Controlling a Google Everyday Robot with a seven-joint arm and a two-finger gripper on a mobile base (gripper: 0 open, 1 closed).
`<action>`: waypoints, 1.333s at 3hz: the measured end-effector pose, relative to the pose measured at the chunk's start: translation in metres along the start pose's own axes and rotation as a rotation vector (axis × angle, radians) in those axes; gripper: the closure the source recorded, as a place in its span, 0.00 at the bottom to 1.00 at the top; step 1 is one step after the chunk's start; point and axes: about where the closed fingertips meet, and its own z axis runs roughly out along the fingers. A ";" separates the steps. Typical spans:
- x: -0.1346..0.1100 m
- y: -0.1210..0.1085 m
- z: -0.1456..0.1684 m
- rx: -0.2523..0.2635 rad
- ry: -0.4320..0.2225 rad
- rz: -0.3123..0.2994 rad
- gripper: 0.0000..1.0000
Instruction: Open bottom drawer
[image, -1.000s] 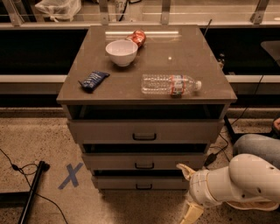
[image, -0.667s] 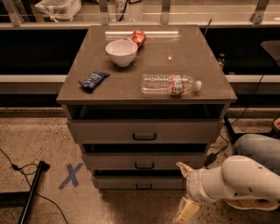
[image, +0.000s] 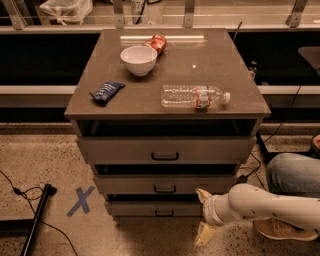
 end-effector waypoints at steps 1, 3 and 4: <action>0.004 -0.012 0.035 -0.011 -0.092 -0.011 0.00; 0.021 -0.013 0.039 -0.023 -0.125 -0.026 0.00; 0.051 -0.005 0.081 -0.108 -0.153 -0.013 0.00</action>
Offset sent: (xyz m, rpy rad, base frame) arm 0.0183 0.0121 -0.0296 0.0795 -0.0058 0.0286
